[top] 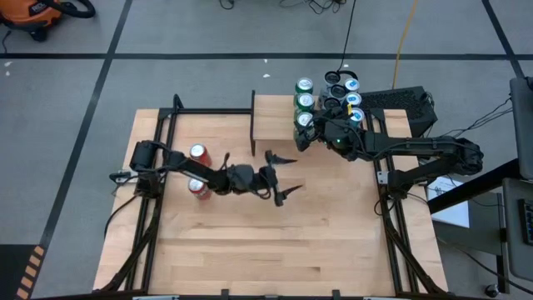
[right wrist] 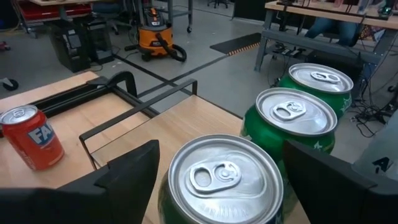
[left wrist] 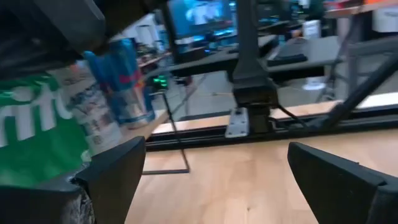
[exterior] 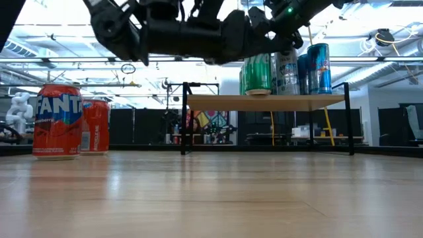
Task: Place canned beverage on shelf
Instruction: Put the green soda can on the shelf aligned with the other green soda can, then adjust the white blue soda can on the shelf, then put the top red soda can on the shelf
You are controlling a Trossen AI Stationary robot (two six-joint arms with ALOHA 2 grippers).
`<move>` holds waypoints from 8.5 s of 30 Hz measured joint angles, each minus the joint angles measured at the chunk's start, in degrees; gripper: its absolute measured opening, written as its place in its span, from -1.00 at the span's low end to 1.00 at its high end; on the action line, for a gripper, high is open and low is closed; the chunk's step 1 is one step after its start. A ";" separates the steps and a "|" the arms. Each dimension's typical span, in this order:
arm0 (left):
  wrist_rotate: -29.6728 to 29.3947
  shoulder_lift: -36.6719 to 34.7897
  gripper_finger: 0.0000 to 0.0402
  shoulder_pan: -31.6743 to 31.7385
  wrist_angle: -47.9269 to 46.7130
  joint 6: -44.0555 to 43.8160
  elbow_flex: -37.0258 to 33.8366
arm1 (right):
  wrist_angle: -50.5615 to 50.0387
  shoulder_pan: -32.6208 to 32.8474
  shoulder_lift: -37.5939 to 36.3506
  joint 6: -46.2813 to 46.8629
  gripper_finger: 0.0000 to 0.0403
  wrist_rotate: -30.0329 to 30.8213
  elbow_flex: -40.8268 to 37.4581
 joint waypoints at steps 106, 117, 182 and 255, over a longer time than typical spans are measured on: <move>-9.43 -6.32 -0.73 6.66 -9.22 -9.10 -2.86 | -79.12 -31.66 13.00 -5.79 -1.00 -18.52 54.35; -9.45 -6.29 -0.73 6.51 -9.81 -9.08 -2.86 | -76.83 -32.33 13.01 -5.81 -1.00 -22.97 48.43; -46.87 -58.32 -0.02 -18.06 -70.08 -33.65 -18.14 | -48.81 -0.19 -17.07 2.40 -1.00 -18.34 14.38; -34.07 -42.90 0.42 7.87 -92.26 -33.77 -0.73 | -8.67 51.16 -0.16 37.11 -1.00 18.99 -20.17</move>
